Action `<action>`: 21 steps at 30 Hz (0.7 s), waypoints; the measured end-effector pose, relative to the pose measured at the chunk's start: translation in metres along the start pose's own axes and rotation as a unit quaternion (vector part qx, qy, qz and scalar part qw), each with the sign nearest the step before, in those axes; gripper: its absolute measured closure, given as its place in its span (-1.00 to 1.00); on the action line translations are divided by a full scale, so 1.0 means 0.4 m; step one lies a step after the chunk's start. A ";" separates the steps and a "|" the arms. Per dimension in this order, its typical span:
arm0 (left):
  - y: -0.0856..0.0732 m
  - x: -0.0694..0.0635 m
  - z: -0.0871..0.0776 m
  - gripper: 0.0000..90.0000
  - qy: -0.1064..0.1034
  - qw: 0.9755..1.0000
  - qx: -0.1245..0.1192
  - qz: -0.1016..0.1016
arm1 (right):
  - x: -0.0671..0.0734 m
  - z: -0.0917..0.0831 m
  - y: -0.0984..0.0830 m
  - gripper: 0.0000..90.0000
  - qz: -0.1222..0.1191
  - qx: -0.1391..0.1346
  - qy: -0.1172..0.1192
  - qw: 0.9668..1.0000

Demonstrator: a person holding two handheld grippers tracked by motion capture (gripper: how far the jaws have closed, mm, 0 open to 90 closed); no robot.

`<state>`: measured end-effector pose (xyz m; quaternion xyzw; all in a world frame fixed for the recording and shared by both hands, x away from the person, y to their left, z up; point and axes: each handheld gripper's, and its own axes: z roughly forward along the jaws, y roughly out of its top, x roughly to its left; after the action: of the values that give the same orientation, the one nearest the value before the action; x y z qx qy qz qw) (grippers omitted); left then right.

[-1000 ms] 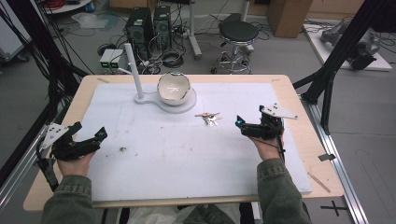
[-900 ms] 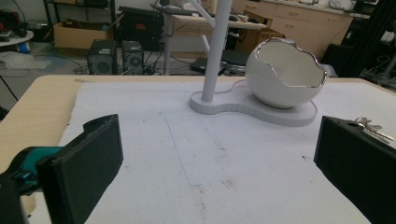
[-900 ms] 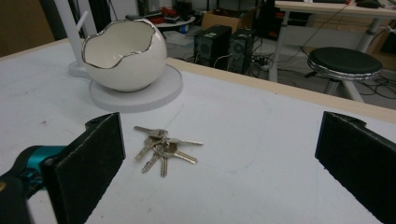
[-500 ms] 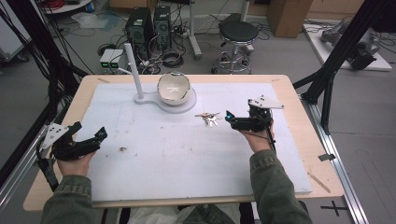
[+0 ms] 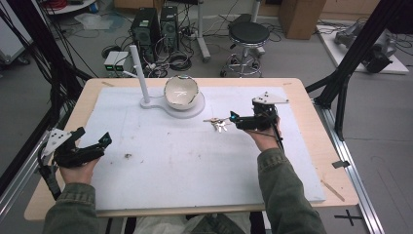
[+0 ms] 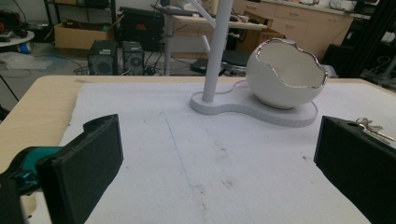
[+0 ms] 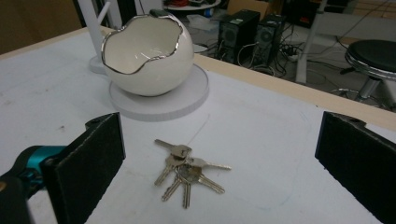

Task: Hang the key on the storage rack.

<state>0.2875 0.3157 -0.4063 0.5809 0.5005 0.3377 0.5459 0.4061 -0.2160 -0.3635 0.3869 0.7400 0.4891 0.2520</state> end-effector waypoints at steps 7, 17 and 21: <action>0.000 0.002 0.000 -0.96 -0.001 1.000 0.001 0.000 | 0.001 0.033 0.012 -0.99 -0.001 0.023 0.018 1.000; 0.000 0.002 0.000 -0.96 -0.001 1.000 -0.002 -0.001 | -0.007 0.079 0.035 -0.99 -0.002 0.041 0.033 0.999; 0.000 0.003 0.001 -0.96 -0.002 1.000 -0.001 0.000 | -0.006 0.093 0.051 -0.99 -0.007 0.050 0.041 0.998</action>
<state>0.2881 0.3167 -0.4066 0.5807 0.4992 0.3371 0.5476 0.4422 -0.1937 -0.3595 0.3737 0.7761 0.4650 0.2045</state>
